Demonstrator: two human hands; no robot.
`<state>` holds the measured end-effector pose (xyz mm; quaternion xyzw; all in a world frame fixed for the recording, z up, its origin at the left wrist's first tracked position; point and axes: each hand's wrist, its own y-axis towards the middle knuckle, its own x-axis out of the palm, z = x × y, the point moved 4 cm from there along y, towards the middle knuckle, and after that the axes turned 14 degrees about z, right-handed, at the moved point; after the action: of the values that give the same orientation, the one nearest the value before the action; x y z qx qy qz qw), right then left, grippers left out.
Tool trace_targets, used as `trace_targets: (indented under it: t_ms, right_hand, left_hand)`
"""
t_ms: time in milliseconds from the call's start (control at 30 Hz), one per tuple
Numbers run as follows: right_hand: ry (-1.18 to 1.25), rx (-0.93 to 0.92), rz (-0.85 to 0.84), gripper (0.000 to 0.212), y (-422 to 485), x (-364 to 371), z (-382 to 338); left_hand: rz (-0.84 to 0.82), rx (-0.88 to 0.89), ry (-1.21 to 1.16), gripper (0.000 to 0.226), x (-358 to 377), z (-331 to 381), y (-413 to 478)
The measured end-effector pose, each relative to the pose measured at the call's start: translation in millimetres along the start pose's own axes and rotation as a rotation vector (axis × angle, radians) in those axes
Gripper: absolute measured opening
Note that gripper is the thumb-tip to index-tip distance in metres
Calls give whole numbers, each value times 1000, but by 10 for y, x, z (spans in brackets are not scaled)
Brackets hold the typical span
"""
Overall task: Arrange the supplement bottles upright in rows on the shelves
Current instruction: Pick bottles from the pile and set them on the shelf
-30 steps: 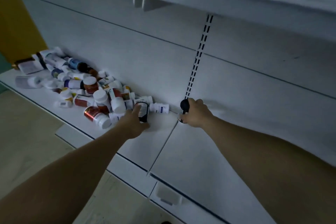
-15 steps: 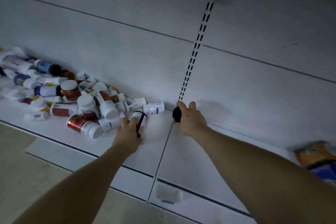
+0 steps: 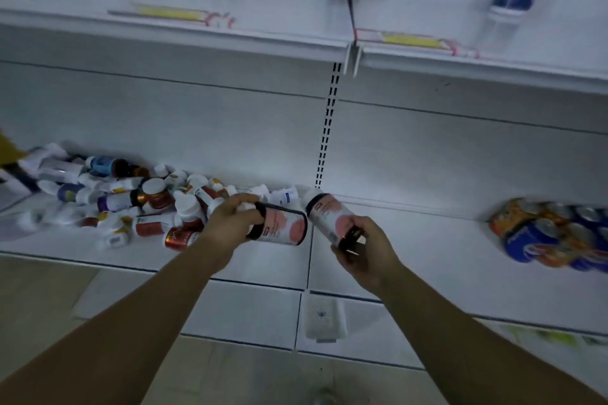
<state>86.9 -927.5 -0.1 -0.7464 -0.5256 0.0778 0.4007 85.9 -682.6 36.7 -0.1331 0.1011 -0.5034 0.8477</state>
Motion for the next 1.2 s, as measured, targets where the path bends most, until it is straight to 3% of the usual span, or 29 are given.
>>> trace_targets:
  t_ms: [100, 233, 400, 533, 667, 767, 867, 967, 1067, 1200]
  right_hand:
    - [189, 59, -181, 39, -529, 36, 75]
    - [242, 3, -294, 52, -1128, 71, 12]
    - [107, -183, -314, 42, -1594, -34, -202]
    - [-38, -391, -262, 48, -1877, -193, -424]
    - [28, -478, -247, 41, -2126, -564, -792]
    - [101, -541, -251, 44, -2345, -973, -1136]
    - [189, -625, -196, 45, -2586, -1486, -1466]
    - [168, -764, -86, 55, -2834, -2019, -1773]
    - [135, -897, 25, 58, -3090, -2556, -2061]
    - [181, -1009, 50, 52, -3388, -3240, -2414]
  left_hand:
    - [-72, 52, -51, 35, -96, 308, -284]
    - [-137, 47, -131, 36, -132, 605, -601]
    - [-311, 50, -200, 18, 95, 909, -1065]
    - [-390, 44, -259, 26, 363, 1079, -1406]
    - [-488, 27, -283, 29, 714, 1289, -1807]
    - [-671, -32, -283, 28, 1073, 1422, -2231]
    - [-831, 49, -262, 57, 1523, 1536, -2715]
    - [-875, 124, -266, 67, 2009, 1605, -3237]
    - [-935, 114, -318, 66, 2490, 1636, -3750]
    - [-1078, 90, -316, 53, 3064, 1580, -4299]
